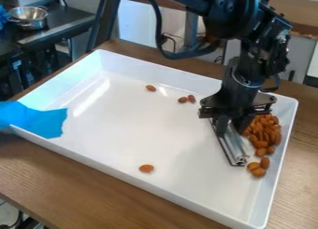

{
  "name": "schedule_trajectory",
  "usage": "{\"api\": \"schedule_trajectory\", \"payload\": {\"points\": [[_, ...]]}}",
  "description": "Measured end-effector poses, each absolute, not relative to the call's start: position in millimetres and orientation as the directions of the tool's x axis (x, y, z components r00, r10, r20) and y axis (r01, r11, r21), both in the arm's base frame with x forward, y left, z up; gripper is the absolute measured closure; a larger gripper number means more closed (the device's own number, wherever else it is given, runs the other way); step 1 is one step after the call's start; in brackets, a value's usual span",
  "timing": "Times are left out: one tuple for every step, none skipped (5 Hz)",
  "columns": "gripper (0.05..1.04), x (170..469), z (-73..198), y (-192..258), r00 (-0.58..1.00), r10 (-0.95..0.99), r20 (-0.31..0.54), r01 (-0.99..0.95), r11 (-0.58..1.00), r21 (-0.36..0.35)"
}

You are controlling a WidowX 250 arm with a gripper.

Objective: Sweep into pile

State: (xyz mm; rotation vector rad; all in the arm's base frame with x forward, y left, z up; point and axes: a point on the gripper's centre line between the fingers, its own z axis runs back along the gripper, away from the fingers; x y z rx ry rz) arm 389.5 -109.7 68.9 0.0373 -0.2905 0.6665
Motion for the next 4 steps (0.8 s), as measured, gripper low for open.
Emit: {"api": "schedule_trajectory", "payload": {"points": [[0.727, 389, 73, -105, 0.751, 0.621, 0.224, -0.617, 0.781, -0.095], [0.728, 382, 103, -76, 0.732, 0.649, 0.205, -0.627, 0.761, -0.168], [0.728, 367, 135, -33, 0.676, 0.718, 0.168, -0.679, 0.695, -0.238], [0.728, 351, 147, -12, 0.661, 0.739, 0.131, -0.713, 0.673, -0.197]]}}
